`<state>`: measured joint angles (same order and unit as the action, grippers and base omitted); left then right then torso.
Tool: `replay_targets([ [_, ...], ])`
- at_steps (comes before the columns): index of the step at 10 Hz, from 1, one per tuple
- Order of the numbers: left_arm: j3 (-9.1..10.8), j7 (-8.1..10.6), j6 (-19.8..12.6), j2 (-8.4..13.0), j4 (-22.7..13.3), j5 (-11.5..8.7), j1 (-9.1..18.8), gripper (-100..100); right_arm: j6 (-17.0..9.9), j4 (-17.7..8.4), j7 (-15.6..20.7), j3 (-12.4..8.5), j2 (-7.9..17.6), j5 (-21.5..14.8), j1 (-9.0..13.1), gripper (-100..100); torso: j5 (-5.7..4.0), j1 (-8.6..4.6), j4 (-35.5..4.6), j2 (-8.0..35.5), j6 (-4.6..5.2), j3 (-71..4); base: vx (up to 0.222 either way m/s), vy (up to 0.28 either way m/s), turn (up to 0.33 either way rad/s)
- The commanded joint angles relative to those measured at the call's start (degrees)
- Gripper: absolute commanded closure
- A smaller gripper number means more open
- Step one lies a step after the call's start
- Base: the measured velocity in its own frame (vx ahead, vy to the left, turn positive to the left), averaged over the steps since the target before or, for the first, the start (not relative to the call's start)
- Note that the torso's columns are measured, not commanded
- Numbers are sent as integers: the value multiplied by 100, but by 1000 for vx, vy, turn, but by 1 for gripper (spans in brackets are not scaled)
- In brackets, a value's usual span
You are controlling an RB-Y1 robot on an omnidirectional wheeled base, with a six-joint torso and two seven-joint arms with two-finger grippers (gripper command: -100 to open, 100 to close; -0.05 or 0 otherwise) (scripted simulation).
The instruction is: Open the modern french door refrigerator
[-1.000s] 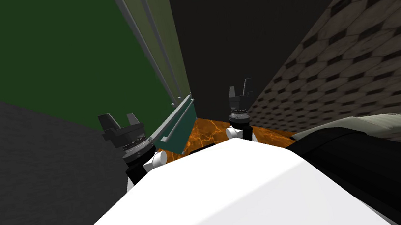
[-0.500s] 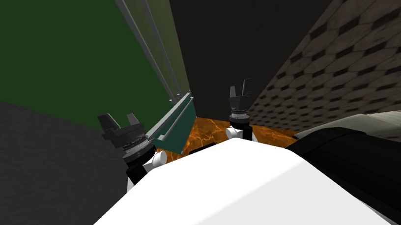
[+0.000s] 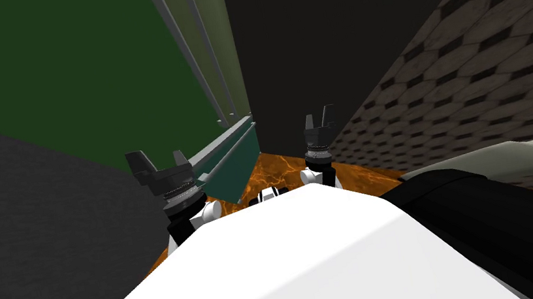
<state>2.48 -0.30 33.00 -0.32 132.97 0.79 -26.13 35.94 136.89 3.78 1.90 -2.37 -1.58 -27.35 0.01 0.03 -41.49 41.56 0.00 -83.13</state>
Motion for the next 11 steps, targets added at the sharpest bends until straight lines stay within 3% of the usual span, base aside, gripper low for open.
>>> replay_targets([
  [1,-28,11,-66,331,-63,20,12,-100,0,-1,0,0,0,0,0,0,1,2,-56,54,0,-111,-13,24,-23],
  [6,-172,56,-437,913,-377,129,112,-100,0,-1,0,0,0,0,0,0,0,-1,-79,73,0,-144,-23,46,-46],
  [11,-390,124,-996,1183,-852,293,264,-100,0,-1,0,-1,1,0,0,0,-1,-5,-79,75,0,-143,-37,85,-83],
])
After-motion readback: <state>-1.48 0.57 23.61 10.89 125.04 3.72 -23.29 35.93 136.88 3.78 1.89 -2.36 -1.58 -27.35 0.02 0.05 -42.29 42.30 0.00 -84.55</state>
